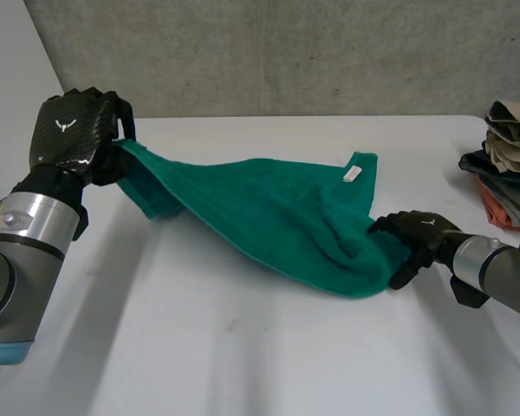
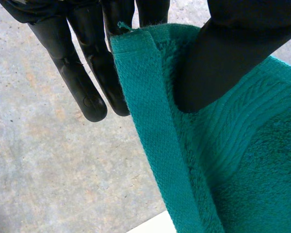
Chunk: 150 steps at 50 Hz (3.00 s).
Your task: Fold the laundry.
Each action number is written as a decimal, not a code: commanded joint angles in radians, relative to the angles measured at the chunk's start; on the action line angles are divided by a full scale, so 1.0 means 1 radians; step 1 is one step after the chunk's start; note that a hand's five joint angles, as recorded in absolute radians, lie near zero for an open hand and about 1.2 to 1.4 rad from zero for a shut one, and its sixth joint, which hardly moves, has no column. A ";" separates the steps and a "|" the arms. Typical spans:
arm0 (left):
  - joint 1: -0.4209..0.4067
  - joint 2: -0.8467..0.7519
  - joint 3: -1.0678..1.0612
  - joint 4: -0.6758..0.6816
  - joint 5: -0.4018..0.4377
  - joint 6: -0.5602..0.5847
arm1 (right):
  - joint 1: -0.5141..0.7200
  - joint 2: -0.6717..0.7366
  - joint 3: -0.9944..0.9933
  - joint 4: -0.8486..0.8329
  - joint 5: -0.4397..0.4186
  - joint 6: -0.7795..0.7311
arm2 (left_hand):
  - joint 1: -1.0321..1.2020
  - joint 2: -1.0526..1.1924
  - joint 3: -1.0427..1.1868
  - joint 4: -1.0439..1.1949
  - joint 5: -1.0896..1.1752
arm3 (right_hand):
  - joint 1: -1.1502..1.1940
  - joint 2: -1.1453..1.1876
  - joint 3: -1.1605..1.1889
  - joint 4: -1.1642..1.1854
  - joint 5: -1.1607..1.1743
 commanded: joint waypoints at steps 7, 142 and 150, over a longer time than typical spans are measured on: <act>-0.007 0.002 0.054 -0.002 -0.003 -0.004 | 0.051 0.049 -0.004 -0.024 0.013 -0.092 | 0.248 0.198 0.202 0.196 0.226 | 0.172 0.192 0.170 0.168 0.154; 0.022 -0.618 0.587 -0.404 -0.167 0.478 | 0.133 0.348 -0.629 -0.049 0.331 -0.625 | 0.248 0.198 0.202 0.196 0.226 | 1.031 1.051 1.030 1.028 1.014; 0.002 -0.822 0.839 -0.391 -0.192 0.473 | 0.149 0.577 -0.957 -0.052 0.400 -0.630 | 0.248 0.198 0.202 0.196 0.226 | 1.031 1.051 1.030 1.028 1.014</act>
